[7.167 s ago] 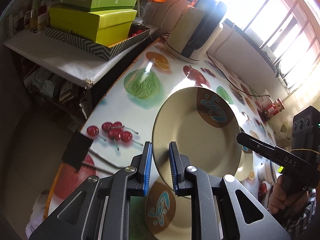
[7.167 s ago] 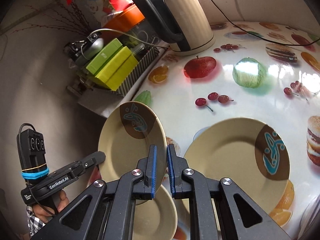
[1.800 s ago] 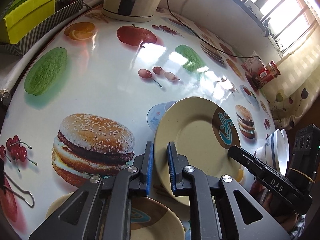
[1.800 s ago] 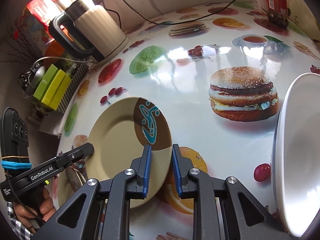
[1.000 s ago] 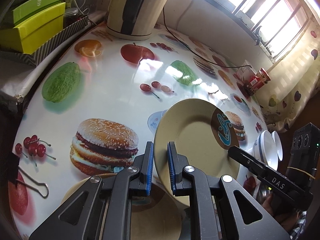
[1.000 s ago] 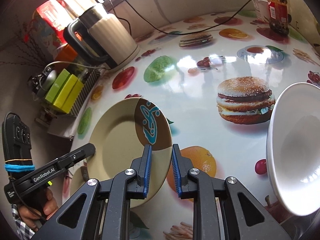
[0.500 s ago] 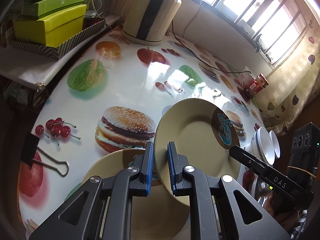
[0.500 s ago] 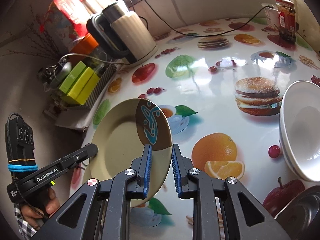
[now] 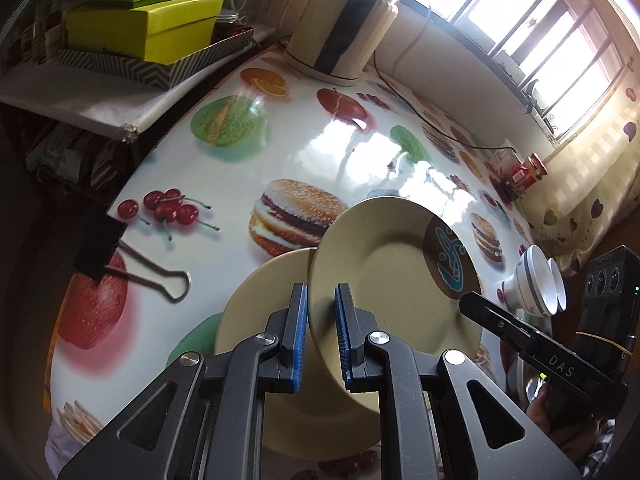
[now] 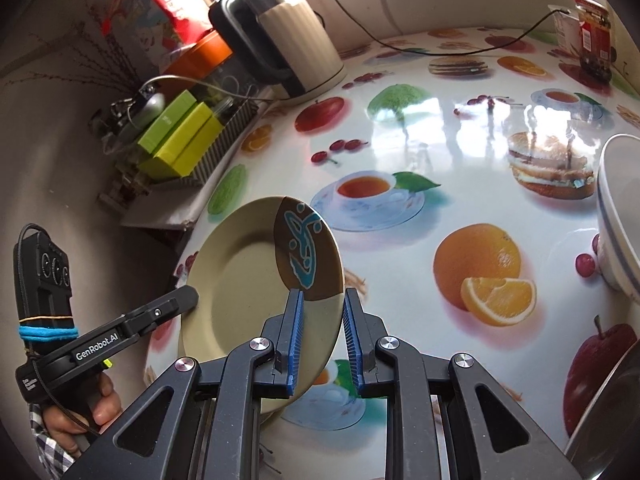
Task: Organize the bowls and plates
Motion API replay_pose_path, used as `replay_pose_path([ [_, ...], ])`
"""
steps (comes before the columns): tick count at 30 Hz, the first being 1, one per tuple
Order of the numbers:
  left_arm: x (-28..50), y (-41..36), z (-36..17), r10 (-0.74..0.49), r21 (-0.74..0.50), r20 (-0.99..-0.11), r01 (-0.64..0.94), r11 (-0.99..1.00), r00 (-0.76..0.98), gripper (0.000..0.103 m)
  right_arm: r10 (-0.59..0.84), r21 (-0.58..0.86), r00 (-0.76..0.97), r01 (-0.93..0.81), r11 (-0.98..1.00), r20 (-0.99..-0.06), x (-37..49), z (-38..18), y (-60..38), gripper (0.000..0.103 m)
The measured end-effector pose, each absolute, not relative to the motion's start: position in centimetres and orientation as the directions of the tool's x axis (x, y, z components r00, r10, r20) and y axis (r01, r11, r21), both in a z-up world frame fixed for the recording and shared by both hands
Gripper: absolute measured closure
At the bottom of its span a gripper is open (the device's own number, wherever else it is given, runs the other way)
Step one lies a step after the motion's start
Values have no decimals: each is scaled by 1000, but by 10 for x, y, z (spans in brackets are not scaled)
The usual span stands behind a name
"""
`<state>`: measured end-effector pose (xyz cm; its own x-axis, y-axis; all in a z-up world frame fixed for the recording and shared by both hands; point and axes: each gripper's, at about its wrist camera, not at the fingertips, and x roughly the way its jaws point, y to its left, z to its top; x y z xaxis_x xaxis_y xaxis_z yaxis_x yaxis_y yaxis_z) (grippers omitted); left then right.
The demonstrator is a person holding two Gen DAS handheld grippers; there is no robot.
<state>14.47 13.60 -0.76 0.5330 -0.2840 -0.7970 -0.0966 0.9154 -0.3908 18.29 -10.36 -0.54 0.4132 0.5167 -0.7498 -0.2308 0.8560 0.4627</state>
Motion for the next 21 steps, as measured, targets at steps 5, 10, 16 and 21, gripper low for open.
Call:
replay_pose_path([
  [5, 134, 146, -12, -275, -395, -799, -121, 911, 535, 89, 522, 459, 396, -249, 853, -755, 177, -9, -93, 83],
  [10, 125, 153, -19, -271, -396, -803, -136, 908, 530, 89, 525, 456, 374, -262, 851, -764, 172, -15, -84, 83],
  [16, 117, 160, -26, -263, -398, -809, -160, 903, 526, 89, 521, 445, 359, -275, 852, -774, 166, -21, -73, 83],
  [21, 112, 164, -28, -267, -405, -807, -166, 899, 527, 89, 519, 439, 351, -284, 852, -779, 163, -24, -68, 83],
])
